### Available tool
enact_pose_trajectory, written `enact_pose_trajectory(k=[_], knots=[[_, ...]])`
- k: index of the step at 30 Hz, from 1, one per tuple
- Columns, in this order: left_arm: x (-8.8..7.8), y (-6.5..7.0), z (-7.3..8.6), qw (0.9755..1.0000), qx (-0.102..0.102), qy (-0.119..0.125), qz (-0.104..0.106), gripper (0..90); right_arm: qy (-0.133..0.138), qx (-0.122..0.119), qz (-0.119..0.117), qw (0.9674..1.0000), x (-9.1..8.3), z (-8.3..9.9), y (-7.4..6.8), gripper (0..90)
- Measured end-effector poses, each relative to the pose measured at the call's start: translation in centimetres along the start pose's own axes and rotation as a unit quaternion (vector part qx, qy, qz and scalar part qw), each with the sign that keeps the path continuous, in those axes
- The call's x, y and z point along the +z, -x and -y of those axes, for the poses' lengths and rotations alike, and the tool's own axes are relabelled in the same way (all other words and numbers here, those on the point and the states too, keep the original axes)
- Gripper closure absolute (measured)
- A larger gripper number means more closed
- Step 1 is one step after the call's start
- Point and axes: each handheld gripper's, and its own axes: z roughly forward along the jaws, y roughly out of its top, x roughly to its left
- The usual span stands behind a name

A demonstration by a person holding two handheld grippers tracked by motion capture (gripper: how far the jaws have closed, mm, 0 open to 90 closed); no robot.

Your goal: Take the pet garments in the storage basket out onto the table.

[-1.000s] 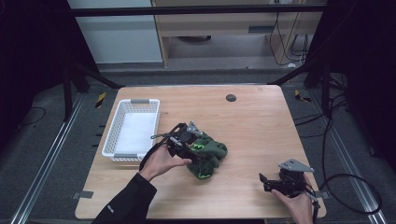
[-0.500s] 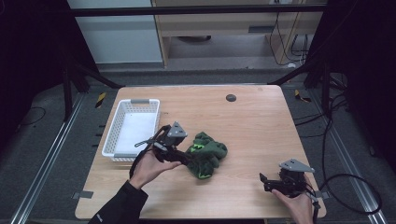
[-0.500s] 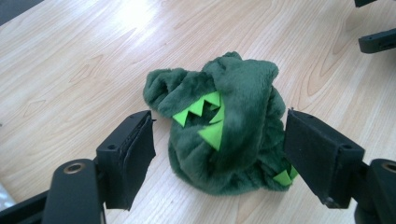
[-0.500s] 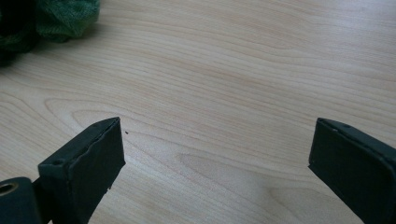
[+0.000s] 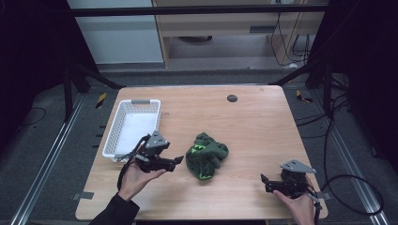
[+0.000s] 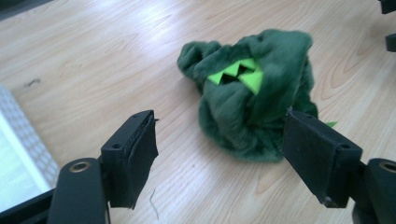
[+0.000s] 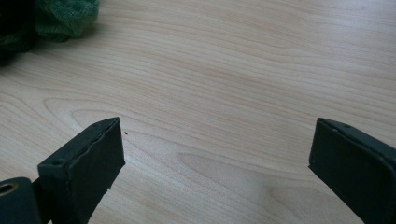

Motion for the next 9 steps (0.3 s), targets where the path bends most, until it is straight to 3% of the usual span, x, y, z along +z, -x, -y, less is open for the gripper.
enact_pose_trajectory(k=[9], knots=[[-0.1,-0.9,3.1,0.9995,-0.029,-0.002,-0.01,27.4,0.001,-0.003,0.003,1.0,0.1,0.1,0.0,3.2]])
